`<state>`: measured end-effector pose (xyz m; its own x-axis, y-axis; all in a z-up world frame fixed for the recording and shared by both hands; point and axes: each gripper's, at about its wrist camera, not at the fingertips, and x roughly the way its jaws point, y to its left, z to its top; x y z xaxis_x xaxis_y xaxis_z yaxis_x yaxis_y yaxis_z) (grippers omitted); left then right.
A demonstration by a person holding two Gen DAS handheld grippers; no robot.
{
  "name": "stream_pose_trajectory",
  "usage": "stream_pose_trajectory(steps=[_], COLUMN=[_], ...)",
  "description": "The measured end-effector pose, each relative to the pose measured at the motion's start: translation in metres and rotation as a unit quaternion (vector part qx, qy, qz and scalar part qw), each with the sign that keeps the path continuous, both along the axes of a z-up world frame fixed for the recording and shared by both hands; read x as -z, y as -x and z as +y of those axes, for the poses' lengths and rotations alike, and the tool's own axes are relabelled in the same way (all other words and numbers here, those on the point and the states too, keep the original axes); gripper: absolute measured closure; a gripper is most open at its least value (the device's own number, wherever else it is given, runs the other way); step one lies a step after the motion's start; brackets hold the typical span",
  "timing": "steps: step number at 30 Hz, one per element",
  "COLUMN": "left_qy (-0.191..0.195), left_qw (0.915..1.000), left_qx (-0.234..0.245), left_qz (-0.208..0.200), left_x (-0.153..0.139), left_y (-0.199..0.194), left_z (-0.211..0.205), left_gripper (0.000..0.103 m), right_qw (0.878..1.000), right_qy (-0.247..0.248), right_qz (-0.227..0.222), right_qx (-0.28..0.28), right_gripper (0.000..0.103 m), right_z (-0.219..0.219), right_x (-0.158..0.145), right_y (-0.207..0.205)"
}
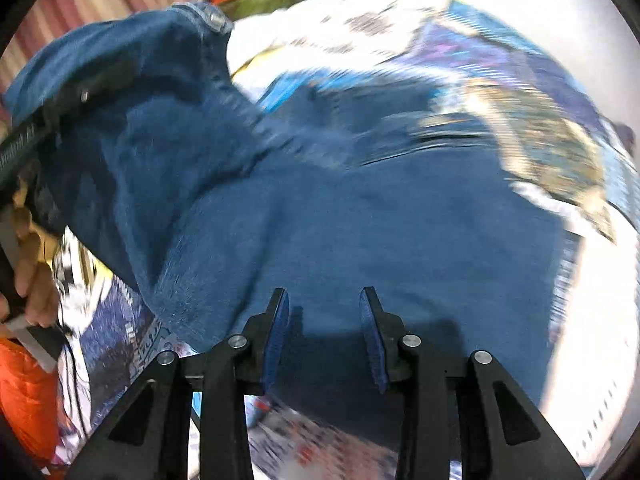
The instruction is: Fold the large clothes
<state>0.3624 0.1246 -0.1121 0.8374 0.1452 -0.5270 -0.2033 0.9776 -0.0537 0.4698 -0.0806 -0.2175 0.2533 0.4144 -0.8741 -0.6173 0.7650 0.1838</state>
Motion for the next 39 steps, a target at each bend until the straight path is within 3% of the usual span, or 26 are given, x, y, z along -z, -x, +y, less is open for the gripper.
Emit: stream_pose_trajectory(steps=[4,8,10,12,14,17,20,24,28,30,31,33,37,39], left_qy=[-0.056,-0.050,-0.052,-0.047,-0.036,-0.024,-0.017,0.043,0.100,0.113,0.105,0.094,0.076,0.055], left_qw=[0.9945,0.9829,0.9742,0.9602,0.9469,0.9367,0.9330,0.9189,0.9204,0.9294,0.9405,0.9542,0.9677,0.9675], left_qx=[0.084,0.177,0.220,0.266,0.292,0.304,0.310,0.334,0.314,0.290,0.265,0.229,0.173,0.155], left_qz=[-0.027,-0.017,0.011,0.073,0.130,0.173,0.182,0.206,0.211,0.198,0.186,0.168,0.167,0.192], left_x=[-0.020,-0.019,-0.006,0.019,0.043,0.067,0.066,0.052,0.031,0.017,0.009,-0.001,0.008,0.029], left_y=[-0.023,-0.033,-0.037,-0.042,-0.043,-0.038,-0.027,-0.016,-0.006,-0.002,-0.001,0.001,-0.011,-0.019], left_z=[-0.082,-0.149,-0.174,-0.195,-0.204,-0.206,-0.201,-0.186,-0.152,-0.131,-0.118,-0.096,-0.062,-0.054], left_gripper=[0.076,0.076,0.076,0.076,0.075,0.072,0.062,0.035,0.033,0.032,0.032,0.031,0.026,0.026], right_qw=[0.997,0.989,0.986,0.983,0.982,0.982,0.983,0.985,0.986,0.988,0.989,0.992,0.997,0.997], right_qy=[-0.019,-0.006,-0.001,0.007,0.006,-0.003,-0.025,-0.057,-0.087,-0.087,-0.084,-0.075,-0.021,0.013], right_qz=[-0.017,-0.046,-0.066,-0.078,-0.079,-0.076,-0.072,-0.069,-0.067,-0.068,-0.066,-0.057,-0.037,-0.035], right_qx=[0.076,0.143,0.156,0.168,0.171,0.172,0.165,0.150,0.127,0.111,0.101,0.086,0.071,0.074], right_gripper=[0.070,0.070,0.070,0.070,0.070,0.070,0.070,0.070,0.070,0.070,0.070,0.069,0.069,0.069], right_z=[-0.071,-0.144,-0.172,-0.193,-0.205,-0.208,-0.202,-0.190,-0.160,-0.140,-0.129,-0.112,-0.090,-0.090], right_x=[-0.028,-0.056,-0.069,-0.079,-0.083,-0.085,-0.089,-0.097,-0.110,-0.111,-0.109,-0.102,-0.067,-0.046], right_y=[-0.009,-0.003,0.006,0.016,0.024,0.032,0.039,0.032,0.024,0.020,0.018,0.014,0.006,0.002])
